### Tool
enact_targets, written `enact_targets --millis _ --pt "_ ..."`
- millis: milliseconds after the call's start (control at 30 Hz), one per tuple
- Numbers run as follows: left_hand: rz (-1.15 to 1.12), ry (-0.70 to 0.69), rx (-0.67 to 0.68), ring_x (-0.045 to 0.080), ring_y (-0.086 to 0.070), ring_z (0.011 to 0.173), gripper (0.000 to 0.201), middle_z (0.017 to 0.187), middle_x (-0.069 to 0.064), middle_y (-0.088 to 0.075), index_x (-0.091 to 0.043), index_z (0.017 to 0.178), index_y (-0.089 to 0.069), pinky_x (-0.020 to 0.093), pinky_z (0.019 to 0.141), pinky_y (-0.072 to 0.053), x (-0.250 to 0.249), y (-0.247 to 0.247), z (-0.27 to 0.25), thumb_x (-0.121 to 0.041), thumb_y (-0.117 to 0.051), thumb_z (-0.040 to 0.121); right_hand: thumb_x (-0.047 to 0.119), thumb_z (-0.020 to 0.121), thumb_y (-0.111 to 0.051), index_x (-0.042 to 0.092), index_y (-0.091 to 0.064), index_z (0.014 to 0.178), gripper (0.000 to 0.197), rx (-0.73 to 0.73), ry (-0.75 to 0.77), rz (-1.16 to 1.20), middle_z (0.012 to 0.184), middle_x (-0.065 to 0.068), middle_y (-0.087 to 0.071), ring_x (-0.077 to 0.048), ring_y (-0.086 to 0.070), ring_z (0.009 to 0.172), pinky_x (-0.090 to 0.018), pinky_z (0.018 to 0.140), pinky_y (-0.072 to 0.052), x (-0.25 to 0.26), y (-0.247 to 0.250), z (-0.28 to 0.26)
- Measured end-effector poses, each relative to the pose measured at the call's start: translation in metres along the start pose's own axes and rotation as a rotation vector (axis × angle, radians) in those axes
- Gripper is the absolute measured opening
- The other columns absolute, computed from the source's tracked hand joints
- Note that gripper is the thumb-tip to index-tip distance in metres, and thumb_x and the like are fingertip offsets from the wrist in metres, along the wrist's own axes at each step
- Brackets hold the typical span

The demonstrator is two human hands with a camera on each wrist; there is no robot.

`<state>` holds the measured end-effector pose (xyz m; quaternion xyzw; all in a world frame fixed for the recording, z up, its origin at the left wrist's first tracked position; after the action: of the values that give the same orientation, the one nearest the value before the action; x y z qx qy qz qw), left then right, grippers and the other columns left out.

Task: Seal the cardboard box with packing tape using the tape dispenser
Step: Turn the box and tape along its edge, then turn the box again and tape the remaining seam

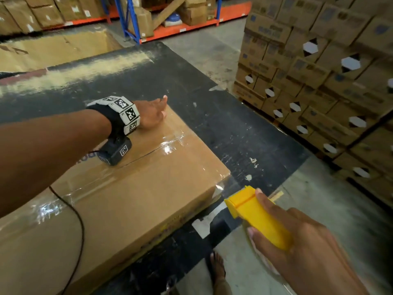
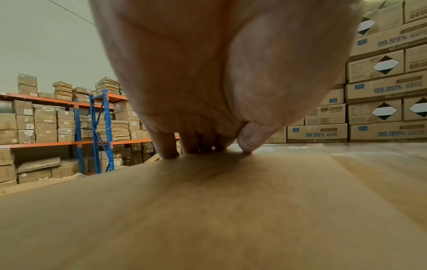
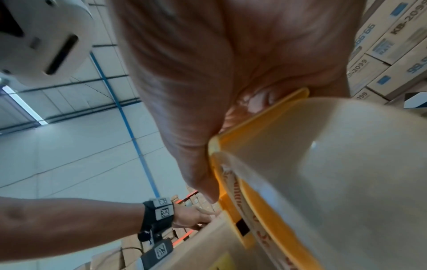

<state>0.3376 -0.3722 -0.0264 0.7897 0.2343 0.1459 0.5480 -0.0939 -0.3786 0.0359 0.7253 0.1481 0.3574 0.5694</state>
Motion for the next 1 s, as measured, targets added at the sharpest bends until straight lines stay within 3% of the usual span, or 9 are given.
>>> enact_targets --millis 100,200,333,467,567,733,800,900,1000 --pt "0.013 0.006 -0.022 0.03 -0.016 0.156 0.066 0.17 0.012 -0.006 -0.011 0.159 0.011 0.042 0.125 -0.016 0.0 0.001 -0.001 -0.037 -0.018 0.106 0.074 0.079 -0.041 0.055 -0.038 0.146 0.07 0.148 -0.024 0.002 0.076 0.003 -0.056 -0.025 -0.067 0.09 -0.034 0.069 -0.046 -0.005 -0.031 0.014" --pt "0.004 0.034 -0.014 0.032 -0.016 0.155 0.067 0.17 0.012 -0.006 -0.014 0.159 0.012 0.041 0.125 -0.013 -0.001 0.002 -0.004 -0.038 -0.021 0.106 0.065 0.086 -0.051 0.046 -0.048 0.143 0.06 0.275 -0.024 -0.002 0.121 0.001 -0.07 -0.022 -0.062 0.118 -0.033 0.092 -0.045 -0.019 -0.068 0.018" --pt "0.001 0.046 -0.073 0.035 -0.021 0.154 0.067 0.168 0.014 -0.015 -0.018 0.161 0.001 0.04 0.124 -0.017 -0.016 0.017 -0.017 -0.034 -0.032 0.105 0.067 0.075 -0.061 0.056 -0.057 0.131 0.057 0.281 -0.042 0.31 0.125 0.024 -0.069 -0.003 -0.064 0.116 -0.022 0.094 -0.047 -0.045 -0.084 0.005" --pt "-0.029 -0.259 -0.18 0.03 -0.041 0.144 0.069 0.158 0.013 -0.042 -0.022 0.155 -0.035 0.04 0.119 -0.03 -0.107 0.04 -0.075 -0.054 -0.038 0.094 0.062 0.076 -0.07 0.057 -0.054 0.133 0.06 0.135 0.019 0.441 0.127 0.031 -0.064 0.006 -0.06 0.116 -0.012 0.094 -0.043 -0.057 -0.067 0.004" --pt "0.019 -0.446 -0.073 0.023 -0.055 0.128 0.068 0.14 0.002 -0.058 -0.035 0.143 -0.051 0.044 0.109 -0.042 -0.178 0.022 -0.121 -0.072 -0.039 0.086 0.054 0.077 -0.074 0.057 -0.051 0.135 0.062 0.047 0.075 0.547 0.121 0.038 -0.062 0.015 -0.056 0.11 -0.002 0.085 -0.041 -0.061 -0.054 0.002" --pt "0.236 -0.43 0.02 0.025 -0.06 0.121 0.056 0.131 0.001 -0.062 -0.033 0.137 -0.055 0.041 0.094 -0.052 -0.219 -0.011 -0.138 -0.051 -0.054 0.085 0.049 0.078 -0.075 0.054 -0.046 0.14 0.069 -0.09 0.185 0.674 0.13 0.04 -0.054 0.01 -0.055 0.113 -0.008 0.082 -0.045 -0.061 -0.031 -0.006" --pt "0.114 -0.387 -0.011 0.022 -0.06 0.119 0.057 0.129 0.0 -0.063 -0.032 0.14 -0.053 0.038 0.094 -0.051 -0.221 -0.004 -0.142 -0.045 -0.06 0.085 0.045 0.078 -0.077 0.051 -0.046 0.142 0.071 -0.137 0.221 0.728 0.132 0.039 -0.053 0.009 -0.054 0.117 -0.006 0.083 -0.043 -0.063 -0.025 -0.011" --pt "-0.27 -0.402 -0.07 0.01 -0.065 0.11 0.046 0.121 -0.004 -0.07 -0.031 0.137 -0.057 0.034 0.098 -0.051 -0.226 0.012 -0.154 -0.038 -0.062 0.092 0.044 0.078 -0.077 0.048 -0.044 0.144 0.074 -0.204 0.275 0.746 0.137 0.035 -0.051 0.005 -0.052 0.122 -0.018 0.087 -0.048 -0.065 -0.017 -0.018" --pt "-0.757 -0.344 0.108 0.018 -0.072 0.1 0.035 0.112 0.003 -0.076 -0.024 0.132 -0.062 0.037 0.095 -0.056 -0.232 0.008 -0.168 -0.029 -0.058 0.098 0.043 0.079 -0.078 0.041 -0.045 0.147 0.075 -0.276 0.353 0.759 0.133 0.034 -0.052 0.001 -0.054 0.121 -0.024 0.087 -0.05 -0.062 -0.003 -0.023"
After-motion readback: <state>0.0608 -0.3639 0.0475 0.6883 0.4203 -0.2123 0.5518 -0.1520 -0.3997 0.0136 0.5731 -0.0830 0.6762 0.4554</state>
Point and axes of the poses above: each hand's wrist, its own z-axis towards the middle knuckle, its own y-axis out of the back of the hand, x = y × z, the point moved 8 cm from there along z, towards the middle knuckle
